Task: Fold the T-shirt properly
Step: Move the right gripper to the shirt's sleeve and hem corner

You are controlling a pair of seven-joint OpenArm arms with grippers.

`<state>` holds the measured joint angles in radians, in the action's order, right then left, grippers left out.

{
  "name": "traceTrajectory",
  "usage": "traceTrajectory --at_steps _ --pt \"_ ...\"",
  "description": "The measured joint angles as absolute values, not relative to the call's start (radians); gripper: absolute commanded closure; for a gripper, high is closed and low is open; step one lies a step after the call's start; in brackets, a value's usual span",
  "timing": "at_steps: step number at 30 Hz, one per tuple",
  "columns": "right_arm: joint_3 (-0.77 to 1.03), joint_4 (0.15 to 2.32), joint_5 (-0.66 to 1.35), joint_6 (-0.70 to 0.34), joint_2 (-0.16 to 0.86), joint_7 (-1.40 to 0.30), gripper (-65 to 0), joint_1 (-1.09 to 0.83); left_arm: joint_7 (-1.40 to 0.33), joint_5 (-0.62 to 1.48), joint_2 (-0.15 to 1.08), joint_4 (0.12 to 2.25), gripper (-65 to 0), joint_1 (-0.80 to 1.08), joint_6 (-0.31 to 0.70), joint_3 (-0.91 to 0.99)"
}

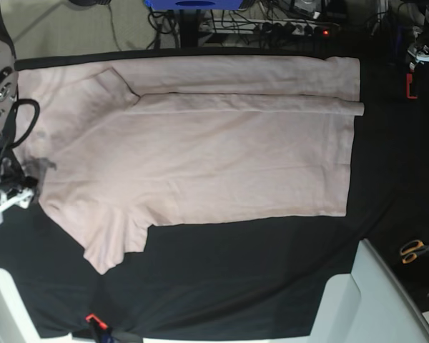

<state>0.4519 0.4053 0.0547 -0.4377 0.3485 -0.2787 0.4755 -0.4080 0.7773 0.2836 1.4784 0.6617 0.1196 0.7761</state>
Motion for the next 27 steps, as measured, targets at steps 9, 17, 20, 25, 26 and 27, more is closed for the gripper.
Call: traceTrajectory --at_steps 9,17,20,25,26,27 --pt "0.361 0.415 0.067 -0.429 0.290 -0.258 -37.7 0.484 -0.600 0.777 0.281 1.668 -31.1 0.635 0.294 0.577" --pt "0.361 0.414 0.070 -0.434 0.293 -0.261 -37.7 0.484 -0.638 0.759 0.167 1.735 -31.1 0.583 0.281 0.652" --pt "0.361 0.414 0.071 -0.435 0.293 -0.262 -37.7 0.484 -0.627 0.764 0.185 1.695 -31.1 0.579 0.286 0.710" --pt "0.361 0.414 0.070 -0.434 0.293 -0.262 -37.7 0.484 -0.626 0.756 0.223 1.678 -31.1 0.582 0.284 0.683" --pt "0.361 0.414 0.070 -0.435 0.294 -0.262 -37.7 0.484 -0.627 0.756 0.224 1.687 -31.1 0.582 0.285 0.660" --pt "0.361 0.414 0.070 -0.435 0.294 -0.261 -37.7 0.484 -0.632 0.760 0.221 1.695 -31.1 0.579 0.287 0.636"
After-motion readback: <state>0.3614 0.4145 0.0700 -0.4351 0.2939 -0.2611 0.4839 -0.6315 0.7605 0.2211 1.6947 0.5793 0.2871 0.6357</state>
